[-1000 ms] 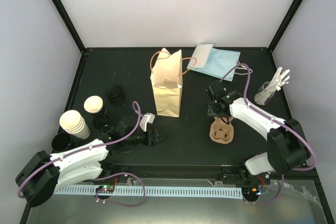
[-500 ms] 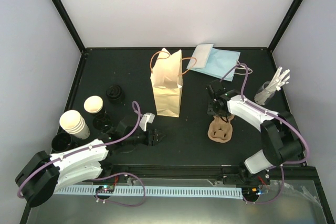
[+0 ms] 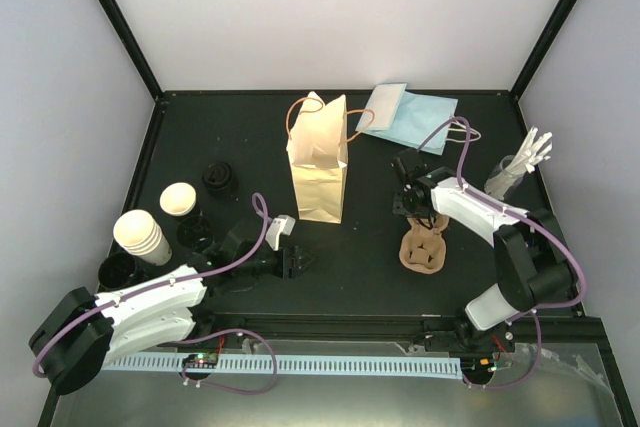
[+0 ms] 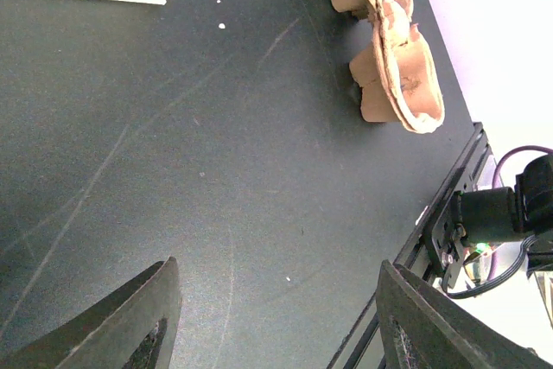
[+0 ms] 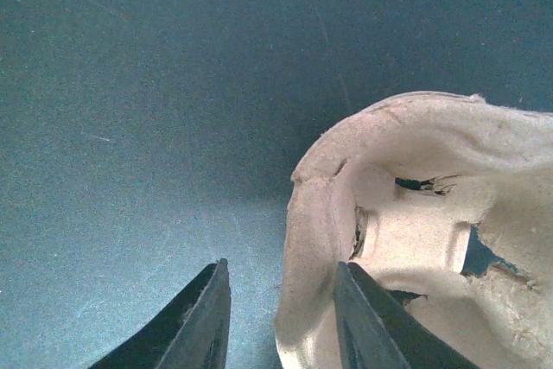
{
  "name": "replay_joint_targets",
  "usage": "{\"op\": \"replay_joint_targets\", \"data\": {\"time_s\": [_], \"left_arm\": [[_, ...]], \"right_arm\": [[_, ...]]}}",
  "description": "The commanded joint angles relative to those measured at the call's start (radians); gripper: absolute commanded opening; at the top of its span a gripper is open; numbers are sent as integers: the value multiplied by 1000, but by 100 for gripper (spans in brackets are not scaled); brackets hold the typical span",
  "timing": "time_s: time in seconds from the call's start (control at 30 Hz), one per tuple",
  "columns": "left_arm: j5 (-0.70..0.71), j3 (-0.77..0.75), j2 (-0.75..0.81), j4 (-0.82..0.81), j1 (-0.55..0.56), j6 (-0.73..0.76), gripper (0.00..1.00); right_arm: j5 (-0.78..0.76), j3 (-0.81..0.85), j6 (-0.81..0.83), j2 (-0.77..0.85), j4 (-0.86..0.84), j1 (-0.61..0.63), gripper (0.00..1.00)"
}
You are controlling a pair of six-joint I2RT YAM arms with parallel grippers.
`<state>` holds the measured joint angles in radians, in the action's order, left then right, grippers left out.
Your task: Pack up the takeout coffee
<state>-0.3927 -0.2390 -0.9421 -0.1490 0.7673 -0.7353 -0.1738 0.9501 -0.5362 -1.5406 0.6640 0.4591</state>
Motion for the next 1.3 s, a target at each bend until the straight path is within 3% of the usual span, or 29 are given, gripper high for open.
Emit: {"op": "replay_joint_targets", "data": {"time_s": [0.0,0.5,0.83,1.27], "left_arm": [[12,-28,6,-6,3,9,64],[14,-26,9,-3,4,8,64],[14,-26,10,-2,4,8,64],[-5,-29,-13,-54,17,-22,64]], "right_arm": [[-18,27,1,-16,-8,-5,35],[-62,35,-19,-38,22,-13,33],[-41,28,-19,3,29,-14,14],[137,-18,38,195,36,-12,5]]}}
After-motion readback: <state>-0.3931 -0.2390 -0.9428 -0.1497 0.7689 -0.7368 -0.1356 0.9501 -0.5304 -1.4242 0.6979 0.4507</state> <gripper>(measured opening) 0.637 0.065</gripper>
